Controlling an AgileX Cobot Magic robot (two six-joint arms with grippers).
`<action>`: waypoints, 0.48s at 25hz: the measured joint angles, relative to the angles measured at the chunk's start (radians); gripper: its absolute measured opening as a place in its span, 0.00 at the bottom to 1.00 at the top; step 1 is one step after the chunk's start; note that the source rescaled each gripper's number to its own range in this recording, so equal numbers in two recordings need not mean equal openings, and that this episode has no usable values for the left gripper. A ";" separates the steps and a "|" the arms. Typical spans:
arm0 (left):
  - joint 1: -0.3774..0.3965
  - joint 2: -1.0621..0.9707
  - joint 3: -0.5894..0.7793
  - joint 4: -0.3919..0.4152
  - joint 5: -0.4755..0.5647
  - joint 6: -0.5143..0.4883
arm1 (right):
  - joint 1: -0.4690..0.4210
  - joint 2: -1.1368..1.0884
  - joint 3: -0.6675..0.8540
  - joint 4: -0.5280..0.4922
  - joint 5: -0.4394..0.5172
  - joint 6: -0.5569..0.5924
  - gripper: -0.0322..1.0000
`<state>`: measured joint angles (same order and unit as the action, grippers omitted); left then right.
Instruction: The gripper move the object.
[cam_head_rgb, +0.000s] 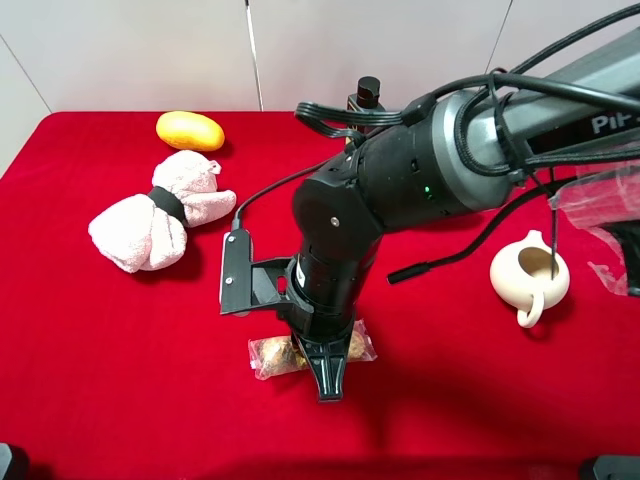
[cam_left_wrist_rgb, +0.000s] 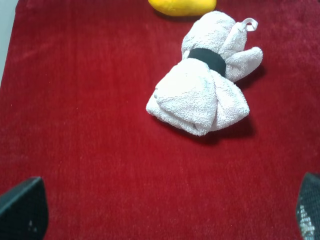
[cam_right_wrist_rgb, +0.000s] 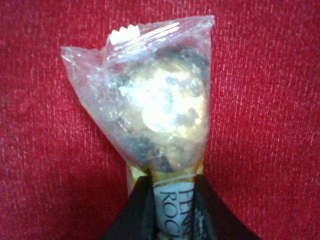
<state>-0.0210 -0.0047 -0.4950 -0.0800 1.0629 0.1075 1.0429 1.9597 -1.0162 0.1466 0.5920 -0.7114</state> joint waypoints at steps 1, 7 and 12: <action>0.000 0.000 0.000 0.000 0.000 0.000 | 0.000 0.000 0.000 0.000 0.000 0.001 0.06; 0.000 0.000 0.000 0.000 0.000 0.000 | 0.000 0.000 0.000 0.001 0.003 0.001 0.06; 0.000 0.000 0.000 0.000 0.000 0.000 | 0.000 -0.014 0.000 0.001 0.021 0.000 0.05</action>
<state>-0.0210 -0.0047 -0.4950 -0.0800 1.0629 0.1075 1.0429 1.9454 -1.0162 0.1478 0.6126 -0.7116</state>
